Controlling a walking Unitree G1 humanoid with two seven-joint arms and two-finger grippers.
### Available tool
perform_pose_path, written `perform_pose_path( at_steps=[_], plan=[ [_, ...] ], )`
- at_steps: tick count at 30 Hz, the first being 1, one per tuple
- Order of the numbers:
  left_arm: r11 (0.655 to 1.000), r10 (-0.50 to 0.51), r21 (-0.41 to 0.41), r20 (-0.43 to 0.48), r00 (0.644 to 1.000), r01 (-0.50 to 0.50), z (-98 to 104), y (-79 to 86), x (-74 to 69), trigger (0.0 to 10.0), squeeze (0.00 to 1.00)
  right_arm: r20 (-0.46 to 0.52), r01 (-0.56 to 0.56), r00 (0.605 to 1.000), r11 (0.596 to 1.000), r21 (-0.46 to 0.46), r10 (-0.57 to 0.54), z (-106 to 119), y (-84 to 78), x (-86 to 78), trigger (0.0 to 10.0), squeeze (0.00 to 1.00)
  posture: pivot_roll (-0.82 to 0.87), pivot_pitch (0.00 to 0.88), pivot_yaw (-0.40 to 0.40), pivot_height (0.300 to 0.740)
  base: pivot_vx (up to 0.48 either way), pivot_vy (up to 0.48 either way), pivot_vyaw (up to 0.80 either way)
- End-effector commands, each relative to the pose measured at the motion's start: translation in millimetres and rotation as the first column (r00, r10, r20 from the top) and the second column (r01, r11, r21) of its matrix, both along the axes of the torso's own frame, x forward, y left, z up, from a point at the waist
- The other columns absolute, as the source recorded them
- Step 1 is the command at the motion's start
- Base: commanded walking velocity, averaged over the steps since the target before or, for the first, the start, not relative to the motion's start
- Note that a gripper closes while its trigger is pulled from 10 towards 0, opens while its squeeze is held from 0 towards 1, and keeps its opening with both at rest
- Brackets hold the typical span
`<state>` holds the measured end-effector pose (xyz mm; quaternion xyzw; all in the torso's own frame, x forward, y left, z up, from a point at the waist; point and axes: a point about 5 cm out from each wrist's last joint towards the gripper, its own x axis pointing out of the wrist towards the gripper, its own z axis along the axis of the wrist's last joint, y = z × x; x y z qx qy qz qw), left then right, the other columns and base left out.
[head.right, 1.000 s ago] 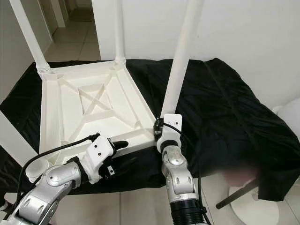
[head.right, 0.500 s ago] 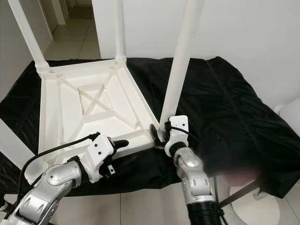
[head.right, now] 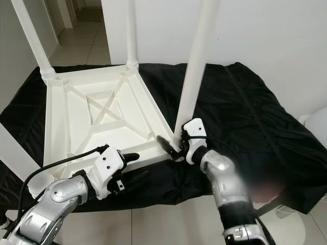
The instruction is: Building children table
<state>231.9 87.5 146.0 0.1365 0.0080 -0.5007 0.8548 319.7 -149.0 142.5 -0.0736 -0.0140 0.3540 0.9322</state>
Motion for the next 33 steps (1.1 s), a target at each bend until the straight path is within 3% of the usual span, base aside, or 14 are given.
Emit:
perform_pose_path(
  at_steps=[1,2,3,4,5,17,18,26,33],
  plan=[
    [1.000,0.008,0.004,0.002,1.000,-0.008,-1,-1.3,-0.8,10.0,0.00,-0.023,-0.045,0.999,0.998,-0.047,0.044,-9,0.3,2.6,4.9,0.00,0.03,0.033,-0.007,0.740,0.000,0.000,0.00],
    [1.000,0.008,0.004,0.002,1.000,-0.008,-1,-1.3,-0.8,10.0,0.00,-0.023,-0.045,0.999,0.998,-0.047,0.044,-9,0.3,2.6,4.9,0.00,0.03,0.033,-0.007,0.740,0.000,0.000,0.00],
    [1.000,0.008,0.003,0.003,1.000,-0.008,-1,-1.6,-1.2,10.0,0.00,-0.031,-0.059,0.998,0.996,-0.071,0.057,-13,-1.8,3.3,3.0,0.00,0.03,0.033,-0.007,0.740,0.000,0.000,0.00],
    [1.000,0.008,0.003,0.003,1.000,-0.008,-1,-1.6,-1.2,10.0,0.00,-0.031,-0.059,0.998,0.996,-0.071,0.057,-13,-1.8,3.3,3.0,0.00,0.03,0.033,-0.007,0.740,0.000,0.000,0.00],
    [1.000,0.008,0.003,0.003,1.000,-0.008,-1,-1.6,-1.2,10.0,0.00,-0.030,-0.067,0.997,0.995,-0.073,0.065,-14,-2.4,3.6,0.0,0.00,0.03,0.033,-0.007,0.740,0.000,0.000,0.00],
    [1.000,0.025,0.006,0.004,1.000,-0.025,0,1.6,-2.1,10.0,0.00,-0.072,-0.088,0.994,0.993,-0.081,0.082,-26,-11.8,2.4,0.0,0.00,0.05,0.034,-0.017,0.740,0.000,0.000,0.00],
    [1.000,0.025,0.005,0.003,1.000,-0.025,0,1.4,-2.1,10.0,0.00,-0.072,-0.082,0.994,0.994,-0.078,0.077,-27,-12.6,2.6,9.8,0.00,0.05,0.034,-0.016,0.740,0.000,0.000,0.00],
    [1.000,0.019,0.006,0.000,1.000,-0.019,0,1.9,-1.9,10.0,0.00,-0.083,-0.011,0.996,1.000,-0.027,0.009,-27,-13.8,1.2,10.0,0.00,0.04,0.036,-0.012,0.740,0.000,0.000,0.00],
    [1.000,0.014,0.007,-0.003,1.000,-0.014,-2,0.4,-1.0,10.0,0.00,-0.070,0.171,0.983,0.984,0.047,-0.167,-28,0.6,-6.1,10.0,0.00,0.03,0.036,-0.006,0.740,0.000,0.000,0.00]
  ],
)
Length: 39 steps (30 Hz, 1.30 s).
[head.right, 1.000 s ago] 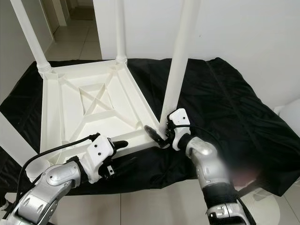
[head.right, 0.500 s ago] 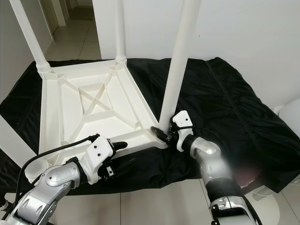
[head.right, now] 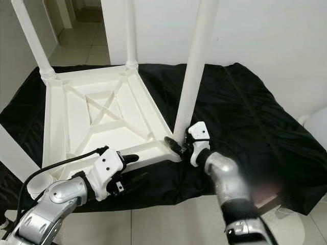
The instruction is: Building children table
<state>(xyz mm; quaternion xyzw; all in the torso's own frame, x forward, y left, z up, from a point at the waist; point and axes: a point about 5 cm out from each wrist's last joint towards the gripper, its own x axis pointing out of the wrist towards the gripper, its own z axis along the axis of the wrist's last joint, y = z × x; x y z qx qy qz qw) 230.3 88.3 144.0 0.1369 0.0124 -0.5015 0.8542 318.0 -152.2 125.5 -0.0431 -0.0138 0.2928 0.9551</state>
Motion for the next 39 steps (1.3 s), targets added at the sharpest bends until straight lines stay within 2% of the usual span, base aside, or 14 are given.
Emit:
perform_pose_path(
  at_steps=[1,4,9,12,13,18,21,24,25,28,31,37,38,39],
  plan=[
    [1.000,0.016,0.002,0.005,1.000,-0.016,0,-0.3,1.1,10.0,0.00,-0.056,0.069,0.996,0.998,0.005,-0.069,-11,6.5,-5.7,10.0,0.00,0.03,0.036,-0.006,0.740,0.000,0.000,0.00],
    [1.000,0.017,0.003,0.005,1.000,-0.017,-1,0.0,1.6,10.0,0.00,-0.067,0.140,0.988,0.990,0.028,-0.138,-11,10.9,-7.6,10.0,0.00,0.02,0.035,-0.007,0.740,0.000,0.000,0.00],
    [1.000,0.013,0.002,0.008,1.000,-0.013,0,-1.0,2.5,10.0,0.00,-0.099,0.334,0.940,0.941,0.054,-0.327,-14,26.2,-15.9,10.0,0.00,0.02,0.034,-0.008,0.740,0.000,0.000,0.00],
    [1.000,0.013,0.002,0.008,1.000,-0.013,0,-1.1,2.5,10.0,0.00,-0.110,0.359,0.930,0.931,0.058,-0.352,-14,29.2,-18.0,10.0,0.00,0.02,0.034,-0.008,0.740,0.000,0.000,0.00],
    [1.000,0.012,0.005,0.010,1.000,-0.012,-1,-1.7,2.4,10.0,0.00,-0.138,0.416,0.904,0.906,0.076,-0.404,-17,37.7,-21.3,10.0,0.00,0.03,0.026,-0.023,0.740,0.000,0.000,0.00],
    [1.000,0.020,0.001,0.012,1.000,-0.020,0,-1.7,2.2,10.0,0.00,-0.182,0.485,0.869,0.866,0.121,-0.461,-15,50.0,-27.2,10.0,0.00,0.04,0.019,-0.026,0.740,0.000,0.000,0.00],
    [1.000,0.020,0.000,0.009,1.000,-0.020,-1,-1.8,1.2,10.0,0.00,-0.166,0.474,0.876,0.872,0.123,-0.453,-11,56.7,-28.3,10.0,0.00,0.04,0.017,-0.025,0.740,0.000,0.000,0.00],
    [1.000,0.009,0.002,0.009,1.000,-0.009,-2,-2.8,1.0,10.0,0.00,-0.169,0.476,0.876,0.867,0.145,-0.453,-8,53.4,-26.6,10.0,0.00,0.03,0.012,-0.021,0.740,0.000,0.000,0.00],
    [1.000,0.007,0.002,0.010,1.000,-0.007,-1,-3.1,1.6,10.0,0.00,-0.165,0.475,0.877,0.867,0.150,-0.452,-6,52.3,-26.4,10.0,0.98,0.03,0.009,-0.021,0.740,0.000,0.000,0.00],
    [1.000,0.007,0.003,0.014,1.000,-0.007,-1,-3.2,3.3,10.0,0.00,-0.150,0.462,0.885,0.873,0.155,-0.442,-3,53.0,-27.2,10.0,1.00,0.03,0.006,-0.021,0.740,0.000,0.000,0.00],
    [1.000,0.010,0.002,0.018,1.000,-0.010,0,-2.6,5.0,10.0,0.00,-0.122,0.427,0.903,0.891,0.153,-0.412,1,53.8,-28.8,10.0,1.00,0.03,0.004,-0.022,0.740,0.000,0.000,0.00],
    [1.000,0.012,0.002,0.018,1.000,-0.012,0,-2.2,4.4,10.0,0.00,-0.108,0.406,0.913,0.903,0.137,-0.394,1,49.8,-29.8,10.0,1.00,0.03,0.004,-0.024,0.740,0.000,0.000,0.00],
    [1.000,0.013,0.002,0.017,1.000,-0.013,0,-2.1,4.2,10.0,0.00,-0.105,0.398,0.917,0.908,0.134,-0.386,1,47.8,-30.2,10.0,0.91,0.03,0.006,-0.024,0.740,0.000,0.000,0.00],
    [1.000,0.015,0.002,0.018,1.000,-0.015,0,-1.9,4.2,10.0,0.00,-0.094,0.387,0.921,0.913,0.127,-0.377,1,44.6,-31.3,10.0,0.00,0.03,0.008,-0.028,0.740,0.000,0.000,0.00]
  ],
)
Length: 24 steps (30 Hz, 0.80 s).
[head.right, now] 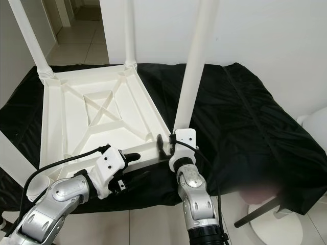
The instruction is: Building children table
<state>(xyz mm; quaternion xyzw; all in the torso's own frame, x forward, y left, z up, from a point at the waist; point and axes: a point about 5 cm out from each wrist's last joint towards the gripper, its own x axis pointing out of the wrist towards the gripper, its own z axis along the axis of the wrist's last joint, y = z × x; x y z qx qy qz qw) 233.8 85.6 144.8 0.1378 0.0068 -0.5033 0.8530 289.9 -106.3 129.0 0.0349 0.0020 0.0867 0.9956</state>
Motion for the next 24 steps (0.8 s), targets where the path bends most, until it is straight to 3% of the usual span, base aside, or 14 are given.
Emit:
perform_pose_path(
  at_steps=[1,8,10,15,17,22,24],
  plan=[
    [1.000,0.026,0.004,0.009,1.000,-0.026,-1,1.2,0.9,10.0,0.00,0.000,-0.038,0.999,0.999,-0.019,0.038,-3,-4.5,-5.5,10.0,0.00,0.03,0.009,-0.028,0.740,0.000,0.000,0.00],
    [0.999,0.047,-0.012,0.005,0.999,-0.047,1,3.4,0.4,10.0,0.00,0.010,-0.042,0.999,0.999,-0.022,0.043,-7,-7.5,-19.0,10.0,0.00,0.02,0.027,-0.022,0.740,0.000,0.000,0.00],
    [0.998,0.056,-0.031,-0.003,0.998,-0.056,2,2.5,0.6,10.0,0.00,0.010,-0.043,0.999,0.999,-0.006,0.043,-8,-10.4,-37.3,10.0,0.00,0.01,0.046,-0.014,0.740,0.000,0.000,0.00],
    [0.998,0.059,-0.032,-0.001,0.998,-0.059,3,4.1,2.3,10.0,0.00,0.011,-0.052,0.999,0.999,-0.005,0.052,-9,-12.5,-46.8,10.0,0.00,0.00,0.050,-0.011,0.740,0.000,0.000,0.00],
    [0.996,0.092,-0.026,0.024,0.996,-0.091,8,14.3,11.1,10.0,0.00,0.015,-0.084,0.996,0.996,-0.007,0.084,-10,-18.3,-58.5,10.0,0.00,-0.01,0.059,0.001,0.740,0.000,0.000,0.00],
    [0.990,0.137,-0.032,0.047,0.989,-0.136,14,23.8,21.6,10.0,0.00,0.022,-0.136,0.990,0.991,-0.018,0.136,-10,-19.3,-65.7,10.0,0.00,-0.02,0.063,0.005,0.740,0.000,0.000,0.00],
    [0.981,0.191,-0.051,0.062,0.980,-0.188,20,31.1,32.1,10.0,0.00,0.025,-0.190,0.981,0.982,-0.019,0.191,-9,-16.0,-67.9,10.0,0.00,-0.02,0.070,0.011,0.740,0.000,0.000,0.00]
  ],
)
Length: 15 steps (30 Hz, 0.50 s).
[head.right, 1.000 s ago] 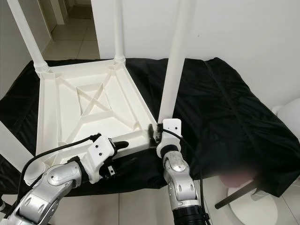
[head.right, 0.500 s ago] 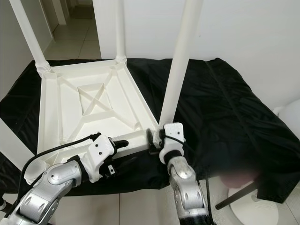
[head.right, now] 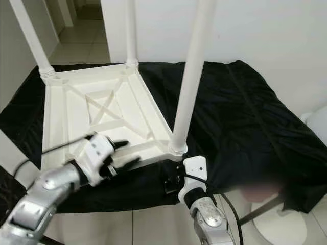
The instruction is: Building children table
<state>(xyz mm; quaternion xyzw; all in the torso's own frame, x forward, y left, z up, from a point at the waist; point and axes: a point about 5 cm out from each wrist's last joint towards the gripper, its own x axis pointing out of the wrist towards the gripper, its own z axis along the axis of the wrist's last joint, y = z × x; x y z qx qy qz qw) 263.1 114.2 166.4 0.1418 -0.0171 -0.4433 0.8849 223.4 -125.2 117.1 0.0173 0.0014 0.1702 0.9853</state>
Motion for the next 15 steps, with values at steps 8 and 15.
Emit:
perform_pose_path(
  at_steps=[8,15],
  plan=[
    [0.988,0.145,-0.058,0.033,0.989,-0.143,10,11.0,18.0,10.0,0.00,0.037,-0.138,0.990,0.990,0.030,0.137,11,6.4,1.9,4.2,0.00,-0.03,0.080,0.015,0.740,0.000,0.000,0.00],
    [0.995,0.077,-0.071,0.011,0.997,-0.076,11,6.6,8.8,10.0,0.00,0.046,-0.159,0.987,0.986,0.049,0.156,17,3.2,12.5,10.0,0.00,-0.02,0.087,0.008,0.740,0.000,0.000,0.00]
  ],
)
